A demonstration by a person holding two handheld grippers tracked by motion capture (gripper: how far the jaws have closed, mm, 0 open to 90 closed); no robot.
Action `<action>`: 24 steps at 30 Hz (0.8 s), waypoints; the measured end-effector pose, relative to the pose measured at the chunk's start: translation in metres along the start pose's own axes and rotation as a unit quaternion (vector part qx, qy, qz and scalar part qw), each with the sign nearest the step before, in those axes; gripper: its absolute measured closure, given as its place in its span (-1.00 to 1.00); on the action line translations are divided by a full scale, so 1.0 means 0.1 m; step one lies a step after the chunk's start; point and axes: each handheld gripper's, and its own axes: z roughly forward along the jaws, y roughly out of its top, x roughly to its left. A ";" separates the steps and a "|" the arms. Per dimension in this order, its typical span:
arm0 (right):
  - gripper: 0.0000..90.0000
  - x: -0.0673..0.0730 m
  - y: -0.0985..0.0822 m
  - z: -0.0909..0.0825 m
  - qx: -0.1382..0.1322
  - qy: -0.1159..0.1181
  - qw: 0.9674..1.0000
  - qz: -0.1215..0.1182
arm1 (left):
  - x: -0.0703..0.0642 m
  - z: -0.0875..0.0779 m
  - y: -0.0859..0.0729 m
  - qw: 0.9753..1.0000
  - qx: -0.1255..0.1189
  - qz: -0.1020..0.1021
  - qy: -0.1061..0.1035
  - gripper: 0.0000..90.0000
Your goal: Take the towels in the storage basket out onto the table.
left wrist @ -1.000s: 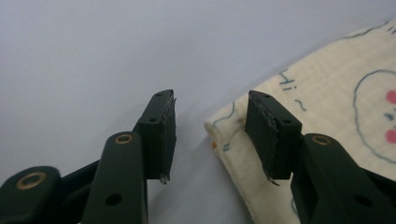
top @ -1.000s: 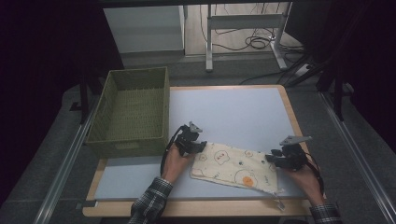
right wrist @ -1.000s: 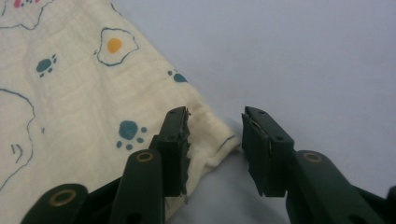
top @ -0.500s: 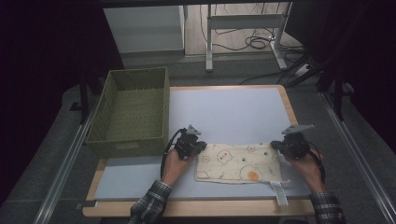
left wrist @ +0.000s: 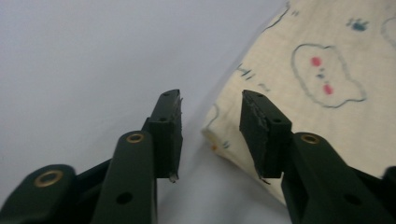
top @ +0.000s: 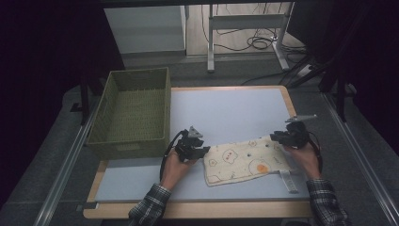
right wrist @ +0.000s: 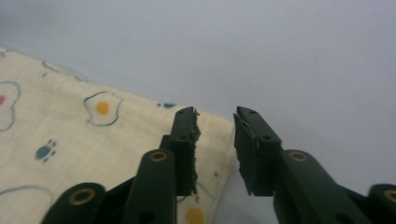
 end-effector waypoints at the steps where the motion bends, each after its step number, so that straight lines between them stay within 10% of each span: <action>1: 0.45 0.02 -0.01 -0.04 0.002 0.002 1.000 -0.004 | 0.01 0.03 -0.01 1.000 0.003 0.002 0.006 0.25; 11: 0.30 0.35 -0.26 -0.19 0.024 0.039 0.998 -0.036 | 0.13 0.15 -0.11 1.000 -0.013 0.005 0.002 -0.17; 24: 0.29 0.94 -0.49 -0.23 0.011 0.088 0.993 -0.079 | 0.12 0.16 -0.12 1.000 -0.017 0.005 0.004 -0.18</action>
